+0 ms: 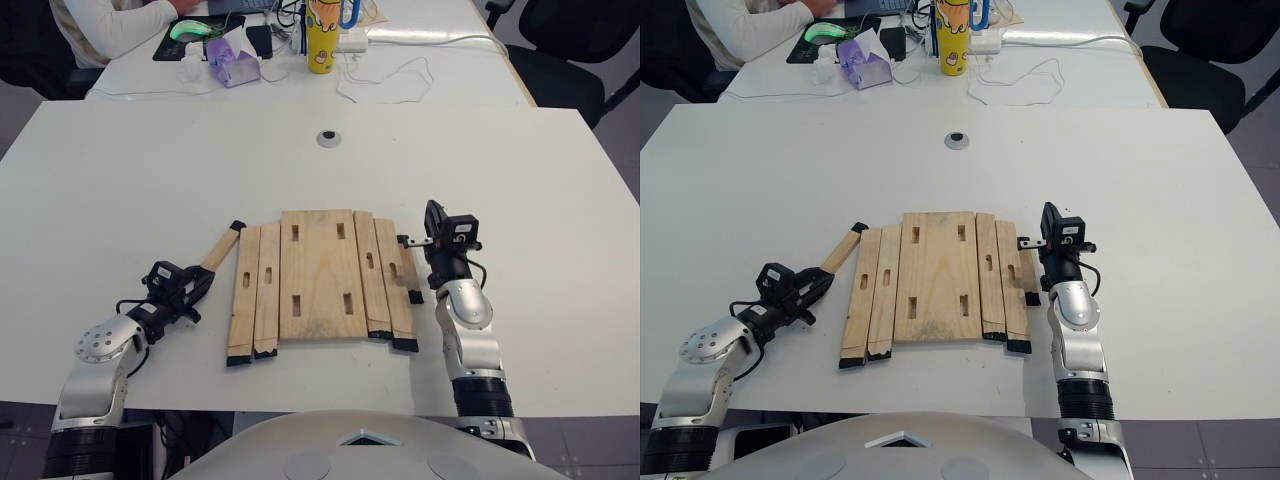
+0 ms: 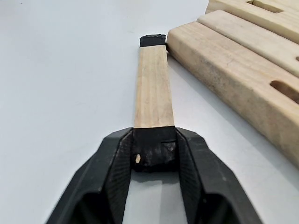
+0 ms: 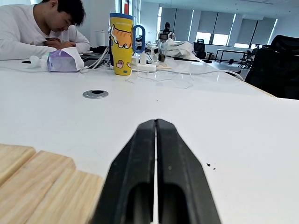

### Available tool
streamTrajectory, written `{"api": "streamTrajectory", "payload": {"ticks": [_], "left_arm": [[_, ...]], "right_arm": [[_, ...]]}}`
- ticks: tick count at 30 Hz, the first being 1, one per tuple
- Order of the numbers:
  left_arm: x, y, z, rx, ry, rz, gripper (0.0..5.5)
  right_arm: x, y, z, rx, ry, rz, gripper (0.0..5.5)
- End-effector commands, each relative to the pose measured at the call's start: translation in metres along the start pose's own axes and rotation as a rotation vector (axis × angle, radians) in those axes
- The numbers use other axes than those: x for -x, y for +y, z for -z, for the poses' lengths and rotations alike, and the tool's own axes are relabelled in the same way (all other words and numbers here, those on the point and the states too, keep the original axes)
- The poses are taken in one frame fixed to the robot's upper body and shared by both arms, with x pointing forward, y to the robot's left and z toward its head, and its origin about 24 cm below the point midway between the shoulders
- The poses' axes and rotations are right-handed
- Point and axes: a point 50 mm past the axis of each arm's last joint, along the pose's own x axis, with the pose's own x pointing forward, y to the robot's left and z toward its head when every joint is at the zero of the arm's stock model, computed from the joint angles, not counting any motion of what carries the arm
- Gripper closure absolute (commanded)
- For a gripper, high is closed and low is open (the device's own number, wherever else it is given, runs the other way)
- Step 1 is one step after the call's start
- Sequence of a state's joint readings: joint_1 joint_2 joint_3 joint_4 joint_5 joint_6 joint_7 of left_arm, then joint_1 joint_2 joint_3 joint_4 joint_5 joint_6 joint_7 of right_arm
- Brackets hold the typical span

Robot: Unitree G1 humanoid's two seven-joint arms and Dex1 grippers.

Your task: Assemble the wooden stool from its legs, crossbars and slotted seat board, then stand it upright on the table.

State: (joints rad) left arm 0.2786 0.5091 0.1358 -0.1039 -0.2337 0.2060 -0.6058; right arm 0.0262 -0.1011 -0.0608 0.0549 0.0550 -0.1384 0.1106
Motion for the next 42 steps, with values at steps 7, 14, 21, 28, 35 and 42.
{"api": "streamTrajectory", "payload": {"ticks": [7, 14, 21, 28, 35, 42], "left_arm": [[-0.016, 0.009, -0.050, -0.029, -0.275, -0.153, 4.16], [-0.033, -0.025, -0.102, -0.091, -0.480, 0.005, 4.16], [-0.052, -0.059, -0.129, -0.070, -0.574, 0.153, 4.16], [-0.062, -0.074, -0.134, -0.064, -0.584, 0.225, 4.16], [-0.067, -0.085, -0.132, -0.065, -0.569, 0.284, 4.16], [-0.071, -0.089, -0.127, -0.080, -0.544, 0.303, 4.16]], "right_arm": [[-0.030, 0.015, -0.039, -0.116, -0.076, -0.140, 5.50], [-0.040, 0.057, -0.091, -0.739, 0.091, -0.564, 4.80], [-0.041, 0.063, -0.110, -1.072, 0.211, -0.700, 3.75], [-0.044, 0.059, -0.112, -1.147, 0.282, -0.689, 2.76], [-0.049, 0.060, -0.116, -1.161, 0.281, -0.707, 1.85], [-0.053, 0.059, -0.119, -1.160, 0.269, -0.714, 2.06]]}}
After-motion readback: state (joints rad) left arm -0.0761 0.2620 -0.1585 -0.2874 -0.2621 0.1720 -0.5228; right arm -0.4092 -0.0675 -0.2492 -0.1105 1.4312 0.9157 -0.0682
